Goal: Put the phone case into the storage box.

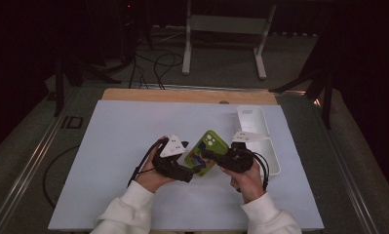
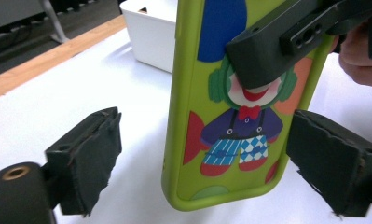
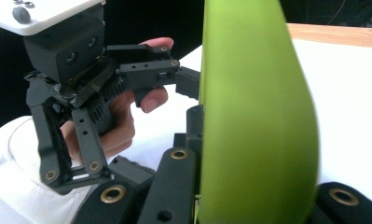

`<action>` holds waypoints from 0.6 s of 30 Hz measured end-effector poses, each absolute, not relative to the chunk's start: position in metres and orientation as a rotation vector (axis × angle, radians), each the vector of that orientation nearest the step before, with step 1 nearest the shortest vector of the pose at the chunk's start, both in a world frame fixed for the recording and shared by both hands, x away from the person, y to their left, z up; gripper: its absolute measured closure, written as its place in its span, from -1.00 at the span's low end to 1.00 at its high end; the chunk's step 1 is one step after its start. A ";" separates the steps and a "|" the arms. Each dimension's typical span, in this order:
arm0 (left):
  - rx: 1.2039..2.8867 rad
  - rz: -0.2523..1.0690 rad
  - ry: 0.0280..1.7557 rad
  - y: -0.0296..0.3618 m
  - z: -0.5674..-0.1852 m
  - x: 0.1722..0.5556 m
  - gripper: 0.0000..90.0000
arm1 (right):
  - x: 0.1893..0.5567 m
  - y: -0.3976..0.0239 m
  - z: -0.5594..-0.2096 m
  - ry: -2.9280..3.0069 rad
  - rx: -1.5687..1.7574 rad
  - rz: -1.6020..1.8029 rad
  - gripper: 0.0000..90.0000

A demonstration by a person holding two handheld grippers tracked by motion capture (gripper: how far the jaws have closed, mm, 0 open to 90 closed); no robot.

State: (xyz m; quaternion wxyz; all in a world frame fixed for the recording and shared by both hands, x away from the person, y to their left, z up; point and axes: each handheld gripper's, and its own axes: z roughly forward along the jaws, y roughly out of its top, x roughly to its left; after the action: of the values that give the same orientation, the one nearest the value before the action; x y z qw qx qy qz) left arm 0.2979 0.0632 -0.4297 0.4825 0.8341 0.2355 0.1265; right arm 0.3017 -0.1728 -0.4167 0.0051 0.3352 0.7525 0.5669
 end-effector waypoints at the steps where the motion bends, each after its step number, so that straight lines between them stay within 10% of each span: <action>1: 2.034 0.298 0.573 0.063 -0.430 0.298 -0.67 | 0.301 -0.174 -0.416 2.360 1.041 1.780 0.97; 18: 2.050 0.153 0.517 0.067 -0.437 0.299 -0.59 | 0.298 -0.172 -0.408 2.413 0.871 1.818 0.97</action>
State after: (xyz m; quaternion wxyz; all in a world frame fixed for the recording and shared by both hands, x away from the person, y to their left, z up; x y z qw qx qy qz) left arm 0.2991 0.0666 -0.4375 0.4889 0.8437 0.2125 0.0629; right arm 0.2977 -0.1718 -0.4081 -0.0011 0.2770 0.7674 0.5782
